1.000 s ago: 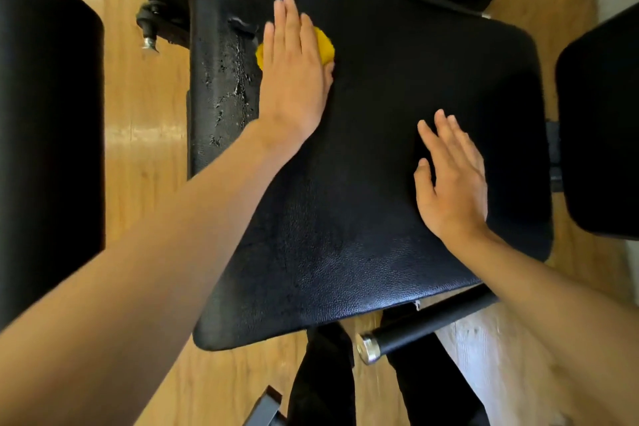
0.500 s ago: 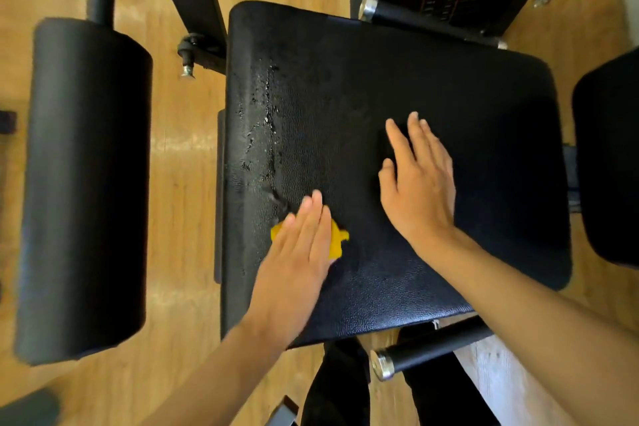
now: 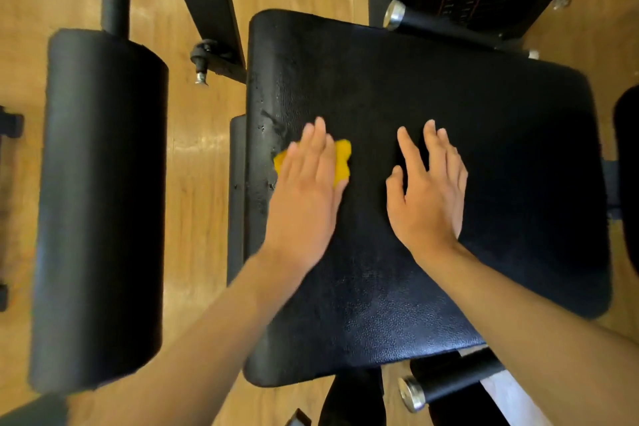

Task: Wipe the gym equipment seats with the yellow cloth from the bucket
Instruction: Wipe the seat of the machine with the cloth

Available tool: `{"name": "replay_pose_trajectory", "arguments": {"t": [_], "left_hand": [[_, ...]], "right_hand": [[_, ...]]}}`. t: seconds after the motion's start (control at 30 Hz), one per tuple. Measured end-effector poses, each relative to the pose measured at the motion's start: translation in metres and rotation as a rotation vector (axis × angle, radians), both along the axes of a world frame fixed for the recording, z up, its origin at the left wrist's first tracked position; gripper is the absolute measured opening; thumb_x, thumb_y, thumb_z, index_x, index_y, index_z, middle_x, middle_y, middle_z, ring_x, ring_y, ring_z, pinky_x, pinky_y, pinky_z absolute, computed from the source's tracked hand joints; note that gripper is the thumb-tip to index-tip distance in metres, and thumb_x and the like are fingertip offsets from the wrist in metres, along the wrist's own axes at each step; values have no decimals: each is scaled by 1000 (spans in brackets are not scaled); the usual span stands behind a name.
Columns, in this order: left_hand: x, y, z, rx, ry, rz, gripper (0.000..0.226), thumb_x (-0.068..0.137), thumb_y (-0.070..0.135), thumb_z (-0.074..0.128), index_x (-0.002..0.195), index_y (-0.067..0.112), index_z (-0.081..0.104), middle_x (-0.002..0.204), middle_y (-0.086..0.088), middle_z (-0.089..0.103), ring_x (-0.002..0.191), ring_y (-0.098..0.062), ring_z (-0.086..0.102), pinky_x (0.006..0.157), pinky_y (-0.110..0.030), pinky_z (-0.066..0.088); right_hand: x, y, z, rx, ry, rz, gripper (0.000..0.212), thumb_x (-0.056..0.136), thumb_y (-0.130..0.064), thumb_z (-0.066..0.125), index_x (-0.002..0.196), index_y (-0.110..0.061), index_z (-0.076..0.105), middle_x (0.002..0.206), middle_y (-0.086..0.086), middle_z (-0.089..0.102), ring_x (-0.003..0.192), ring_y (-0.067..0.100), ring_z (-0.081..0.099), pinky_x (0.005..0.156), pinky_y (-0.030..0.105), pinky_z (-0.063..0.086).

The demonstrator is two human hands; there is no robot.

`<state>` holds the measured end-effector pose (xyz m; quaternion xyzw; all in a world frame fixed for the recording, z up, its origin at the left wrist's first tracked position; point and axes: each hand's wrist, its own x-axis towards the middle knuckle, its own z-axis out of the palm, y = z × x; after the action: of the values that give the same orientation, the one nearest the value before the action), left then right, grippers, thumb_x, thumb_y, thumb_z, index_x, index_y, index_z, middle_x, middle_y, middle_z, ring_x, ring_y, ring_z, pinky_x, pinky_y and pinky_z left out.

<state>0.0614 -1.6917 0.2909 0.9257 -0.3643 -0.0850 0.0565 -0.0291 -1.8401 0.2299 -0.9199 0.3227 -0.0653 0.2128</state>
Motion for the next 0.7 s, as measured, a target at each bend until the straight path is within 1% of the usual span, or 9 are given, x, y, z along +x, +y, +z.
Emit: {"name": "replay_pose_trajectory", "arguments": {"t": [0.1, 0.17, 0.23, 0.3, 0.37, 0.47, 0.53, 0.63, 0.7], "left_hand": [[-60, 49, 8, 118, 64, -82, 73, 98, 31, 62, 158, 3, 31, 169, -14, 21, 156, -28, 23, 125, -43, 25], [-55, 55, 6, 174, 50, -120, 73, 94, 33, 67, 154, 3, 38, 166, -15, 29, 153, -28, 31, 123, -42, 28], [-29, 39, 5, 194, 3, -132, 68, 95, 33, 64, 151, 1, 43, 164, -16, 32, 152, -28, 33, 124, -41, 26], [9, 12, 1, 167, -76, -120, 66, 96, 30, 60, 151, -1, 42, 163, -18, 32, 152, -30, 32, 124, -41, 21], [62, -23, -7, 114, -107, -68, 65, 101, 28, 55, 155, -2, 34, 166, -21, 25, 155, -33, 23, 125, -40, 12], [157, -78, -8, 50, -70, 3, 61, 110, 30, 42, 159, -1, 22, 169, -20, 12, 158, -30, 7, 127, -37, 2], [193, -104, -7, 51, -29, 6, 58, 111, 33, 38, 158, 1, 24, 170, -18, 11, 158, -30, 6, 127, -36, 3], [183, -101, -13, -42, -51, 65, 50, 110, 32, 40, 152, 5, 38, 168, -18, 20, 156, -33, 16, 127, -40, 9], [136, -78, -13, -119, -77, 125, 51, 108, 28, 45, 154, 6, 38, 167, -17, 24, 157, -32, 17, 127, -41, 11]], "right_hand": [[0, 0, 2, 13, 28, -4, 55, 100, -35, 31, 155, -26, 34, 165, 9, 23, 153, 29, 16, 121, 48, 20], [1, 1, 2, 10, 33, -8, 55, 100, -34, 33, 155, -26, 34, 165, 9, 22, 153, 28, 16, 121, 49, 20], [2, 1, 1, 10, 27, -15, 55, 100, -33, 33, 155, -26, 35, 165, 8, 22, 153, 28, 16, 121, 48, 20], [2, 2, 1, 15, 18, -20, 56, 99, -33, 33, 154, -25, 36, 164, 8, 23, 153, 28, 17, 121, 48, 20], [2, 1, 0, 12, 22, -23, 56, 98, -33, 32, 154, -26, 36, 164, 8, 23, 153, 28, 17, 122, 48, 20], [3, 2, -2, -5, 30, -20, 56, 98, -32, 34, 154, -25, 37, 164, 8, 23, 152, 28, 17, 121, 48, 19], [3, 2, -4, -21, 23, -25, 56, 98, -31, 35, 154, -25, 38, 164, 9, 25, 152, 28, 18, 121, 48, 19], [3, 1, -5, -14, 13, -27, 55, 98, -31, 36, 153, -24, 39, 163, 9, 26, 152, 29, 19, 122, 48, 19], [2, 1, -3, -2, 23, -27, 55, 98, -31, 35, 153, -24, 39, 163, 9, 25, 152, 29, 19, 122, 49, 20]]}}
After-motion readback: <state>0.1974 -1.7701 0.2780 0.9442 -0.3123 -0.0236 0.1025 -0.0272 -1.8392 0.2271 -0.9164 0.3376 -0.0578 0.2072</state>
